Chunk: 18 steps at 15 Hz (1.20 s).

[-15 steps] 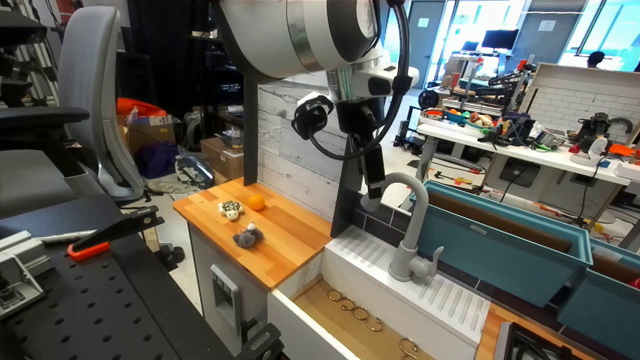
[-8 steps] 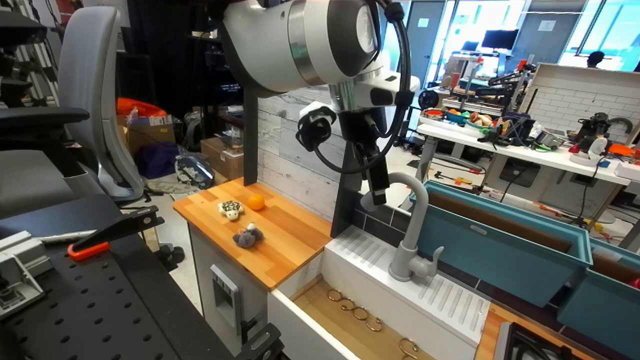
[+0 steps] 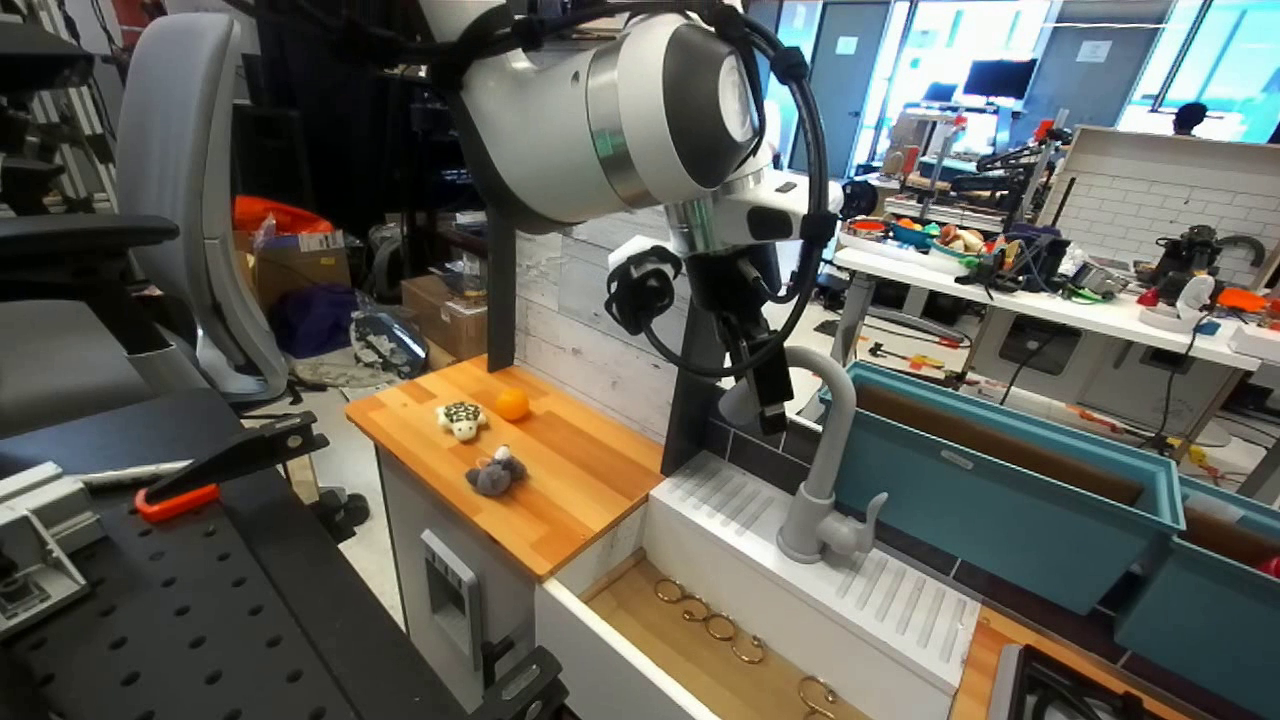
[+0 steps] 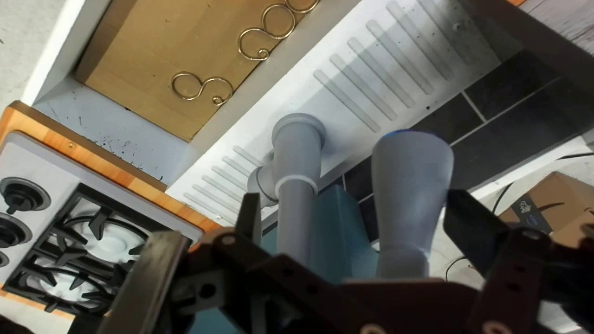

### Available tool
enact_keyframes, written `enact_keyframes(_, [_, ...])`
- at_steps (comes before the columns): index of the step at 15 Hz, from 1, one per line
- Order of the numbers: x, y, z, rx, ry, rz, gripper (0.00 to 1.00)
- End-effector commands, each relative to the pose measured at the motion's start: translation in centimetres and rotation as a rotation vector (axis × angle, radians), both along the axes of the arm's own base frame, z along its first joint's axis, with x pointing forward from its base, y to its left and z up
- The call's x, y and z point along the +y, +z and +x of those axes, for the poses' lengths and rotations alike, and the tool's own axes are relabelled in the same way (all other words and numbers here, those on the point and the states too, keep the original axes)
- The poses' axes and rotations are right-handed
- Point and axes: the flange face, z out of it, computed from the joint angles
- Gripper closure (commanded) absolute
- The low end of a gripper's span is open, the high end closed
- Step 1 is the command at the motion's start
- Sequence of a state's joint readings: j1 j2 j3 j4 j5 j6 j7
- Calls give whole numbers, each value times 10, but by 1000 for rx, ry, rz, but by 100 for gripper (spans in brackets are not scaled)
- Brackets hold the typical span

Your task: Turn the faucet to the middle

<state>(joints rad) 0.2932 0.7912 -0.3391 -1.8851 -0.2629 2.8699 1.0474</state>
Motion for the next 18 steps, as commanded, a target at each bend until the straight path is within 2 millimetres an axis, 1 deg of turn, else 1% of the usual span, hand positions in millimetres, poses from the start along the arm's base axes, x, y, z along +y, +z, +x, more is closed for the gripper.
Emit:
enact_keyframes(1, [0,-12,8,-16,17,-32,0])
enact_keyframes(5, [1,-20,1,6,24,-40,0])
enact_keyframes(11, [-12,-19,-21,47,20,-34,0])
enact_keyframes(15, [-23,-17,-51,192,85,40,0])
enact_keyframes(18, [-41,-14,-74,306,130,94,0])
